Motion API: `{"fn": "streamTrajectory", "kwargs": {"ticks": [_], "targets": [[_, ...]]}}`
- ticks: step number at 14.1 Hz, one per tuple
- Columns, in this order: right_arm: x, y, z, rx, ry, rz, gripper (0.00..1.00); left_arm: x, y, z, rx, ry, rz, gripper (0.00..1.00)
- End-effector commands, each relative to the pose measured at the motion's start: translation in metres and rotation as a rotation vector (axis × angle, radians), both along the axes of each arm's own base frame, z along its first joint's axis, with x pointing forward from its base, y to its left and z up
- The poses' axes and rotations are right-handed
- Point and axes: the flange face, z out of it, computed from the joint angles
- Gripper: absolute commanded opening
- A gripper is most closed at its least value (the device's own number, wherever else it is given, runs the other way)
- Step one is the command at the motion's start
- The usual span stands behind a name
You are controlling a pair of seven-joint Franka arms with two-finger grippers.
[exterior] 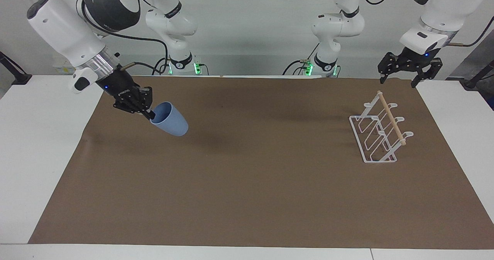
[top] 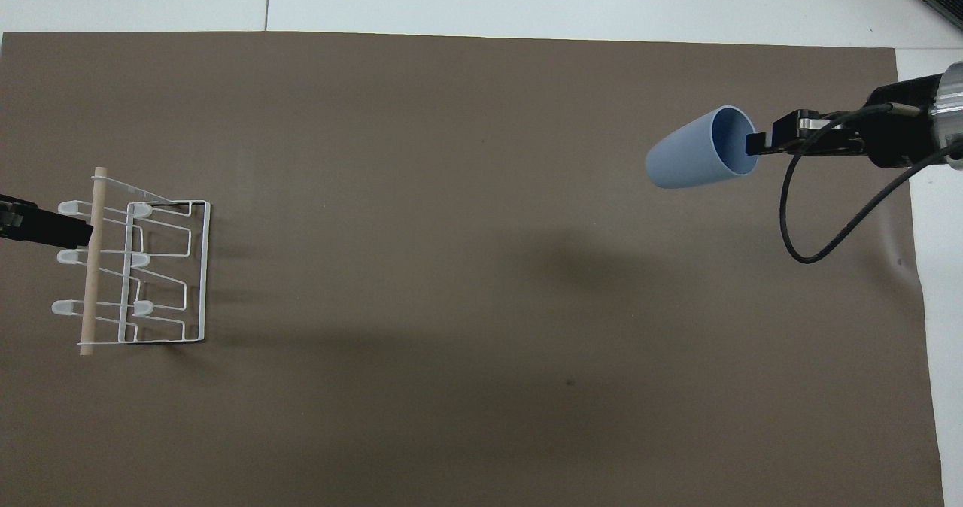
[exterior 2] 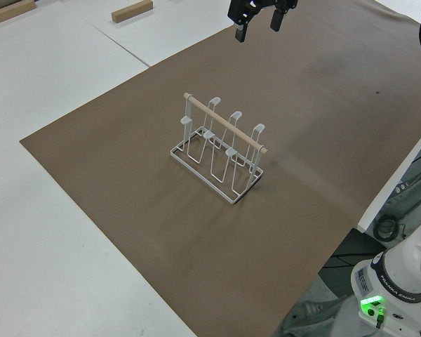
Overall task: Hang cup on cup holder
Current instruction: 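Lift the cup with the right gripper and carry it toward the left gripper, then hold the cup out with the right gripper while the left gripper approaches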
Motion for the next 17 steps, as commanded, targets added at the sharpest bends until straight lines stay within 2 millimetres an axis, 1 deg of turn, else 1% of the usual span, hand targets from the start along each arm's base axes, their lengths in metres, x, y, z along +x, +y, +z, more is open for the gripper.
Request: {"fn": "streamTrajectory", "kwargs": {"ticks": [1,2,3,5,6,8,11,12,14,15,17], "targets": [[0.003,0.053,0.009,0.181,0.044,-0.030,0.00,-0.007,-0.010,-0.003,-0.044,-0.001,-0.108,1.00],[0.003,0.074,0.013,0.236,0.059,-0.063,0.00,-0.008,-0.020,-0.003,-0.062,-0.003,-0.148,1.00],[0.001,0.103,0.015,0.289,0.079,-0.078,0.00,-0.008,-0.026,-0.003,-0.095,-0.005,-0.178,1.00],[-0.002,0.145,0.018,0.422,0.122,-0.148,0.00,-0.010,-0.042,-0.002,-0.147,-0.019,-0.218,1.00],[-0.003,0.160,0.022,0.496,0.143,-0.193,0.00,-0.009,-0.051,-0.005,-0.147,-0.037,-0.301,1.00],[-0.006,0.188,0.029,0.595,0.179,-0.275,0.00,-0.006,-0.063,-0.002,-0.141,-0.099,-0.507,1.00],[-0.014,0.233,0.035,0.658,0.174,-0.384,0.00,-0.012,-0.090,-0.001,-0.146,-0.110,-0.709,1.00],[-0.018,0.246,0.032,0.660,0.163,-0.400,0.00,-0.013,-0.097,0.002,-0.168,-0.126,-0.773,1.00],[-0.024,0.267,0.026,0.654,0.148,-0.393,0.00,-0.010,-0.102,0.007,-0.203,-0.171,-0.861,1.00],[-0.024,0.274,0.018,0.635,0.149,-0.380,0.00,-0.006,-0.105,0.008,-0.201,-0.206,-0.890,1.00],[-0.025,0.283,0.010,0.615,0.135,-0.344,0.00,-0.003,-0.116,0.012,-0.195,-0.267,-0.960,1.00]]}}
